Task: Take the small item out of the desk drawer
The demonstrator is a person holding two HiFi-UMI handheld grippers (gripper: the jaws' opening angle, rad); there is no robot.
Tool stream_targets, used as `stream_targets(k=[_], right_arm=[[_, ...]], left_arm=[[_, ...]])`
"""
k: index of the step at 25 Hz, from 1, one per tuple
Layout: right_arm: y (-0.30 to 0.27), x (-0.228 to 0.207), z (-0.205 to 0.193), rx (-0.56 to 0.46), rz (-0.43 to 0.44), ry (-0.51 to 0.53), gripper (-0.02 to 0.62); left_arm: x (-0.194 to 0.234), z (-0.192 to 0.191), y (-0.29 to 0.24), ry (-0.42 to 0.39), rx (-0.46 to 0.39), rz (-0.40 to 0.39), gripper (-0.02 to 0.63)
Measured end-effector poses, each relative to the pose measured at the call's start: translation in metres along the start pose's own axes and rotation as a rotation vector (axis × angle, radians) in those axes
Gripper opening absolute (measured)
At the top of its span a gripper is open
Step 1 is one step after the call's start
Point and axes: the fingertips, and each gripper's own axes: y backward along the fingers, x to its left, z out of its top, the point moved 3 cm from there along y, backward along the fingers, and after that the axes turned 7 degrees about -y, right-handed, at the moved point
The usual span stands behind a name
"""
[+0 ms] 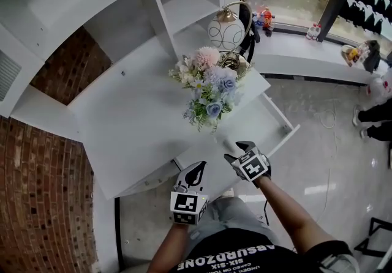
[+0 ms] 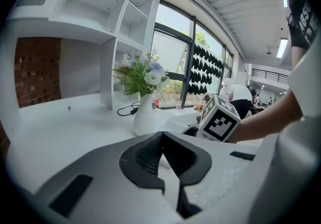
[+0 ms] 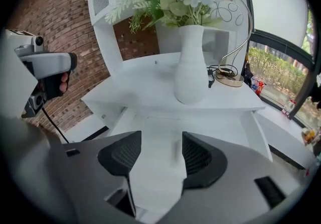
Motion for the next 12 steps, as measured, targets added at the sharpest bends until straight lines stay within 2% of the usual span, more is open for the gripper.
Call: stream_targets(k=[12], right_arm=[[-0.043, -0.022, -0.014, 0.096, -0.027, -0.001, 0.250]], left_arm=[[0.015, -0.008, -0.015, 0.001, 0.031, -0.033, 0.003]])
